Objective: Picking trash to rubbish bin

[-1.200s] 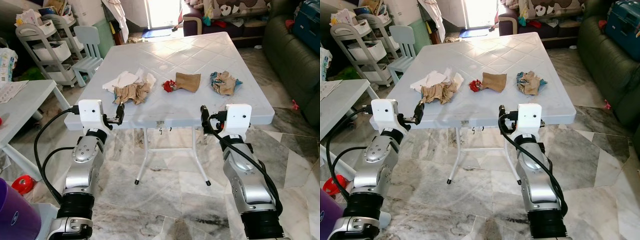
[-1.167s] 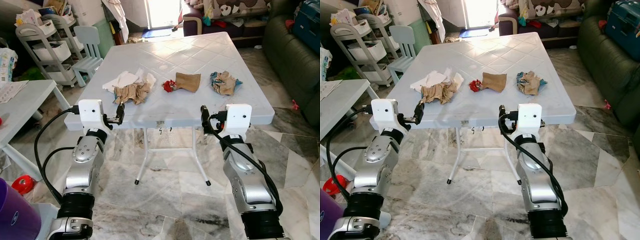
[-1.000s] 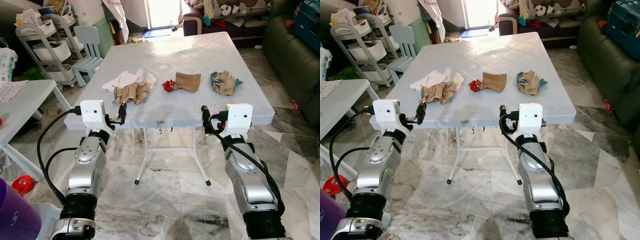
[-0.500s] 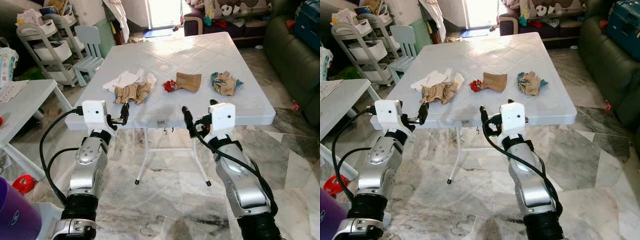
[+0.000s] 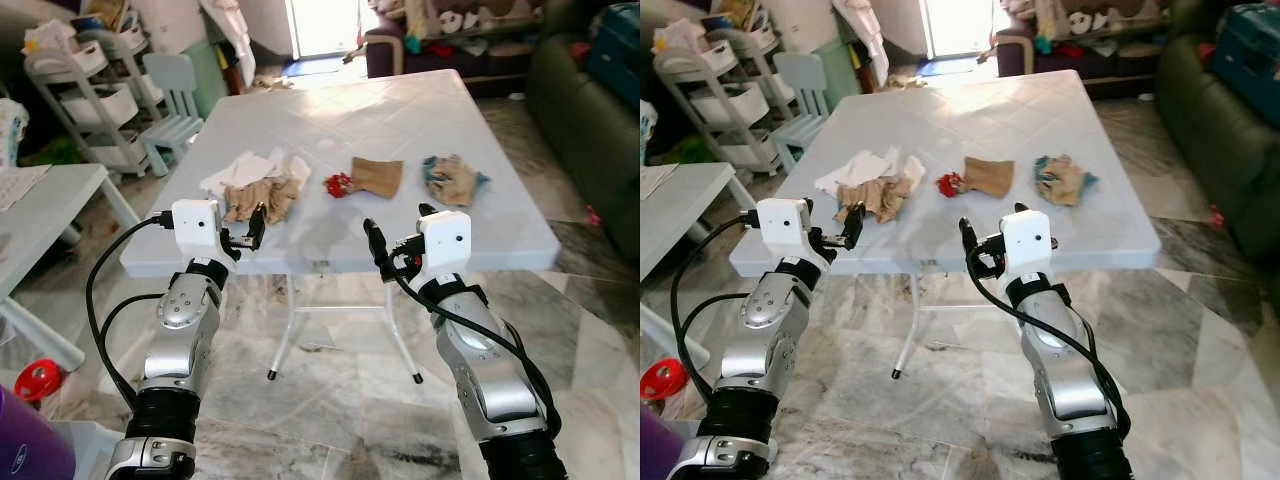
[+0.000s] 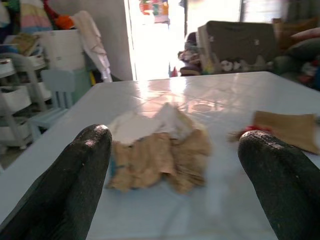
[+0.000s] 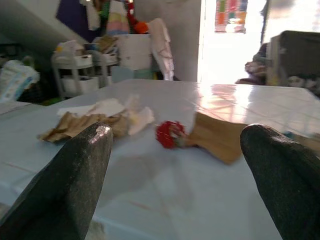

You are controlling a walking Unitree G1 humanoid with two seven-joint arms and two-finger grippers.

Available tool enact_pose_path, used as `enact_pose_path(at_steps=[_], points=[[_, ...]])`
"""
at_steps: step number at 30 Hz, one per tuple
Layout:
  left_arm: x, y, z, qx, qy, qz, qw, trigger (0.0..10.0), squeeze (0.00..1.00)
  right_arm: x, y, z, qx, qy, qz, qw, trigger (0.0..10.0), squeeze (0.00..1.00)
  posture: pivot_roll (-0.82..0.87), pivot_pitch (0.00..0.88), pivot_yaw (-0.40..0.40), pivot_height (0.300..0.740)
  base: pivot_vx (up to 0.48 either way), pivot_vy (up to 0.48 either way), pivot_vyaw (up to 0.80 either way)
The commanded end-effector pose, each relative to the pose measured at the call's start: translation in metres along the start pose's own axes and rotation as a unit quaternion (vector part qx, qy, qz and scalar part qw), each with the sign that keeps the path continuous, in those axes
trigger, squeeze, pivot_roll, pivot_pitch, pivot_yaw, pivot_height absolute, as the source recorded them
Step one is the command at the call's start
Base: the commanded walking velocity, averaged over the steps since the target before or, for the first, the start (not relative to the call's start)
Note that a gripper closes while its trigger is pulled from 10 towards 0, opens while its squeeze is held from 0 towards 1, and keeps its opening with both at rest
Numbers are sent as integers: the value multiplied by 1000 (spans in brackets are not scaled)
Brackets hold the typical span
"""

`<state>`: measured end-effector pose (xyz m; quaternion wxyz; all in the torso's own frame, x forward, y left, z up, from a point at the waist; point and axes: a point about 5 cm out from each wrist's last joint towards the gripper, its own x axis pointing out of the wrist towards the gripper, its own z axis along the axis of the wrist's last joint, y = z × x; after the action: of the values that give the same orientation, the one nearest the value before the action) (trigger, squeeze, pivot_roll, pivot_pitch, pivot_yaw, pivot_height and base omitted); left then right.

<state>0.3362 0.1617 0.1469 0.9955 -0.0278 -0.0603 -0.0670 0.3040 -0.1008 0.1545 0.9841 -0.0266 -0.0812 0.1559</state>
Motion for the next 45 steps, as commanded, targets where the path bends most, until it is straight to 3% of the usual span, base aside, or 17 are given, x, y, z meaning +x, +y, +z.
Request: enact_pose_path(at_steps=[1, 24, 28, 34, 40, 45], points=[[2, 5, 3, 10, -3, 3, 1000, 10000, 0, 3, 7, 6, -4, -13, 18, 1000, 10000, 0, -116, 0, 119, 740, 458, 0, 0], [-1, 6, -4, 9, 14, 23, 1000, 10000, 0, -1, 23, 5, -7, -6, 76, 997, 10000, 0, -120, 0, 119, 740, 388, 0, 0], [-3, 4, -19, 10, 63, 23, 998, 10000, 0, -2, 24, 4, -6, -4, 82, 997, 10000, 0, -124, 0, 119, 740, 0, 0, 0], [-10, 8, -29, 43, 95, 30, 994, 10000, 0, -5, 28, 4, -1, 1, 109, 994, 10000, 0, -123, 0, 119, 740, 0, 0, 0], [-17, 16, -42, 51, 140, 54, 987, 10000, 0, -9, 36, 2, 7, 12, 157, 988, 10000, 0, -126, 0, 121, 740, 0, 0, 0], [-15, 13, -49, 59, 165, 37, 984, 10000, 0, -10, 37, 2, 9, 16, 166, 986, 10000, 0, -128, 0, 119, 740, 0, 0, 0]])
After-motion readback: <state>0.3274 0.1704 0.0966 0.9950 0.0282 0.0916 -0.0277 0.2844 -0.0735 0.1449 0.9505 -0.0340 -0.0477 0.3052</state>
